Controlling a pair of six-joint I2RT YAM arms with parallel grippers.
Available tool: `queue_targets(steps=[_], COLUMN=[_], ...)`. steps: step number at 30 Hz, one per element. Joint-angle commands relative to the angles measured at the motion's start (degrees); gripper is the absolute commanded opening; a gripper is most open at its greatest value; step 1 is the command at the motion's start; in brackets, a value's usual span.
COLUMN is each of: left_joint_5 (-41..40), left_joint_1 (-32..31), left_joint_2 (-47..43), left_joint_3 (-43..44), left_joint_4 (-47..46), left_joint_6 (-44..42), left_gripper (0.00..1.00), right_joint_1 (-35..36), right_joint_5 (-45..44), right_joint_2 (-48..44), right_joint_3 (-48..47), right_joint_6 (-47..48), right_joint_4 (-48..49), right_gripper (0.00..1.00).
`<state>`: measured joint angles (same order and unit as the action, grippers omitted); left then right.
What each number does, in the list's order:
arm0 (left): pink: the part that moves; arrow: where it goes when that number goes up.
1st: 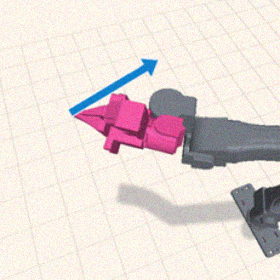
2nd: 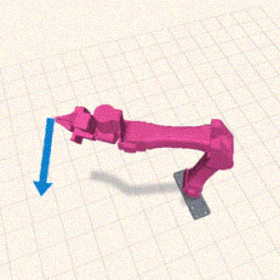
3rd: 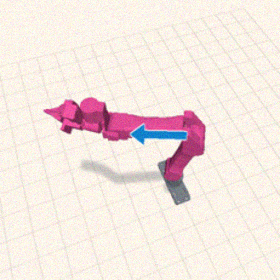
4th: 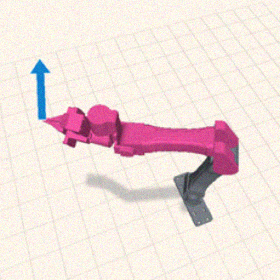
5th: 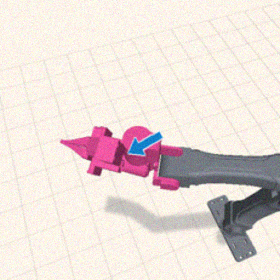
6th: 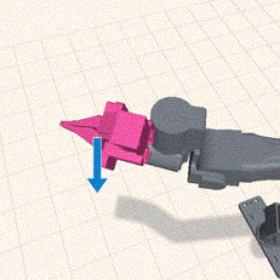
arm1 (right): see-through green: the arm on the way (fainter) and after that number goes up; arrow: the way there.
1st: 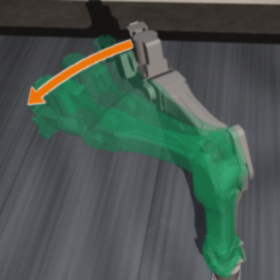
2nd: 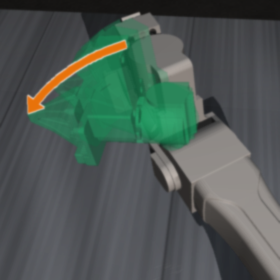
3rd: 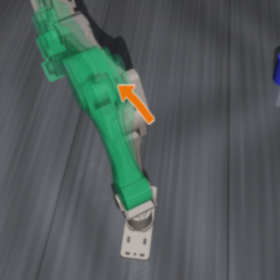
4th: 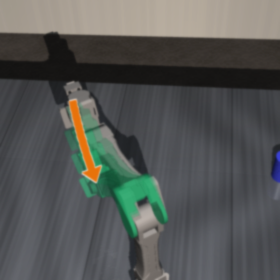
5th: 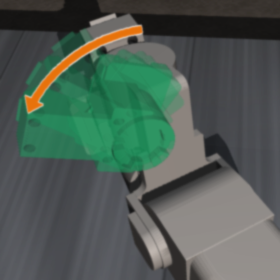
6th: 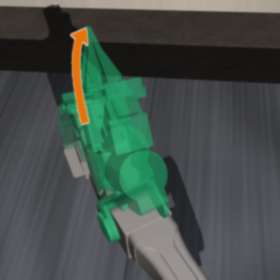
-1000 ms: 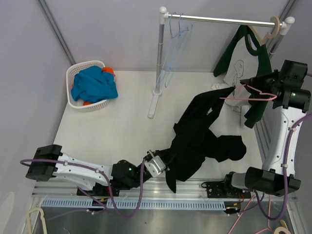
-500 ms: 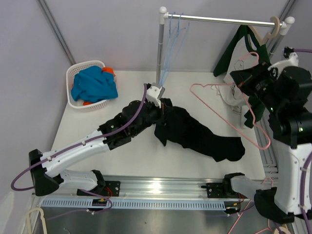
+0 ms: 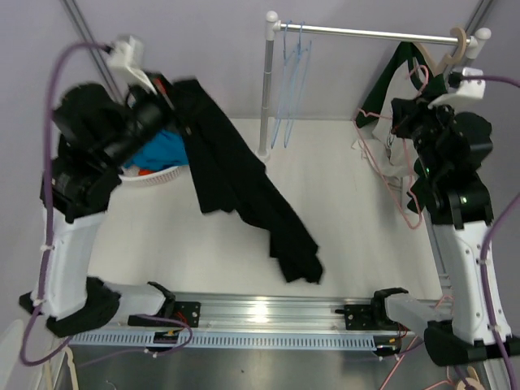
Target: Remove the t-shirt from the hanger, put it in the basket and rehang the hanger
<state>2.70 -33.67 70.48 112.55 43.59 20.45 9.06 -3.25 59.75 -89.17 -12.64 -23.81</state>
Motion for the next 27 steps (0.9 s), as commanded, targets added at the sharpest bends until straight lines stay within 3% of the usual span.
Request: queue_targets(steps=[1, 2, 3, 7, 11, 14, 17, 19, 22, 27], left_joint_5=[9.51, 10.04, 9.78, 10.48, 7.77, 7.50, 6.97, 2.70, -0.84, 1.07], left_joint_1=[8.32, 10.01, 11.51, 21.00, 24.87, 28.21, 31.46, 33.48, 39.20, 43.95], left_joint_2=[11.05, 16.39, 18.01, 20.04, 22.77, 26.10, 31.90, 32.88, 29.38, 31.83], left_joint_3=[20.65, 30.70, 32.10, 26.49, 24.92, 28.84, 37.09, 37.57, 29.24, 20.54], left_joint_4=[7.47, 6.69, 4.85, -22.41, -38.78, -47.95, -50.27, -50.54, -57.29, -54.57], left_joint_6=[-1.02, -0.76, 0.20, 7.75, 9.61, 11.63, 11.72, 10.32, 8.03, 11.10], left_gripper=[0.00, 0.01, 0.01, 0.01, 0.01, 0.01, 0.01, 0.01, 0.01, 0.01], right_joint_1=[0.17, 0.26, 0.17, 0.26, 0.70, 1.22, 1.57, 2.01, 3.24, 5.52], right_joint_5=[2.10, 2.63, 2.63, 6.75, 9.04, 9.31, 9.66, 10.10, 9.49, 7.82], right_joint_2=[4.75, 6.16, 7.56, 17.47, 23.13, 26.89, 31.46, 34.28, 39.29, 47.55], right_joint_3=[-0.04, -0.57, -1.35, -9.85, -15.24, -19.09, -24.80, -29.03, -37.11, -48.46], right_joint_6=[2.19, 2.10, 1.92, 1.83, 2.80, 3.85, 4.29, 5.08, 5.87, 6.23], right_joint_4=[12.73, 13.70, 15.10, 15.47, 16.16, 16.87, 15.91, 13.45, 10.20, 4.57], right_gripper=[0.00, 0.00, 0.00, 0.00, 0.00, 0.00, 0.00, 0.00, 0.00, 0.00])
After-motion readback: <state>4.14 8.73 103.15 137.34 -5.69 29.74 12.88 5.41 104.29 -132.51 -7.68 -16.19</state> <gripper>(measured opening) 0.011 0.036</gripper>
